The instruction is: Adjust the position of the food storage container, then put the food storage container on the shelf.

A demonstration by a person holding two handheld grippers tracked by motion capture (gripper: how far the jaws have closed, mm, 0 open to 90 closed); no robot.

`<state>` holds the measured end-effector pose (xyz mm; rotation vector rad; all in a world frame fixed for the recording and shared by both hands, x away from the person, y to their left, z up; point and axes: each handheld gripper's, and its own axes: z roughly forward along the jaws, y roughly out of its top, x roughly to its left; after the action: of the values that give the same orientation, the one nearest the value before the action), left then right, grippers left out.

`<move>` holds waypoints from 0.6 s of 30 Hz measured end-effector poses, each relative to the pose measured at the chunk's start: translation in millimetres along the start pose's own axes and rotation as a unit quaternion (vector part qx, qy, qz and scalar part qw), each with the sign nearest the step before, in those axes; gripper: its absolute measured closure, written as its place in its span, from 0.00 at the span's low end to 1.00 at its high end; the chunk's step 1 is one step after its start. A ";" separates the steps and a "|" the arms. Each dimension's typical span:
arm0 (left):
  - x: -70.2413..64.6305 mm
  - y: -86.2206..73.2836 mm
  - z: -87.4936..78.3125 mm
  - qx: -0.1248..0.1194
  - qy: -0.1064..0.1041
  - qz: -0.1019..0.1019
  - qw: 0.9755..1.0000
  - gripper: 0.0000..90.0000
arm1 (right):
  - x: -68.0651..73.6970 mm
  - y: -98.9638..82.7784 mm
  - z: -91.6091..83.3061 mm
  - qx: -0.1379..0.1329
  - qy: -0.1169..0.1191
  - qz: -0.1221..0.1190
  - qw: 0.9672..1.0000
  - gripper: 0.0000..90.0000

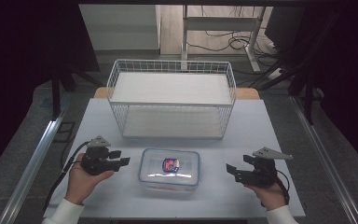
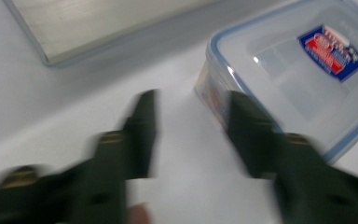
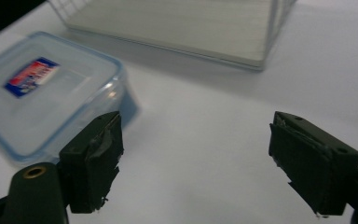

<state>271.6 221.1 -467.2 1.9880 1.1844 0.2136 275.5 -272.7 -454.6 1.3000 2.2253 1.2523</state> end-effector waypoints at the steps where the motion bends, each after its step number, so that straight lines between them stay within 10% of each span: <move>1: -0.7 0.4 -2.7 -0.014 0.002 -0.012 1.000 0.31 | 0.1 -0.8 0.8 -0.002 0.019 0.010 1.000 0.18; 11: 9.7 -3.4 -4.1 -0.032 -0.055 -0.070 0.996 0.22 | 6.1 -1.1 7.7 0.003 0.048 0.006 0.999 0.17; 18: 4.2 -6.7 1.7 -0.030 -0.077 -0.068 0.994 0.21 | 14.8 4.5 20.8 0.011 0.093 0.022 0.995 0.18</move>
<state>270.3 225.2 -474.0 1.8284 1.1938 0.0260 282.3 -248.5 -460.6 1.2943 2.3532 1.4231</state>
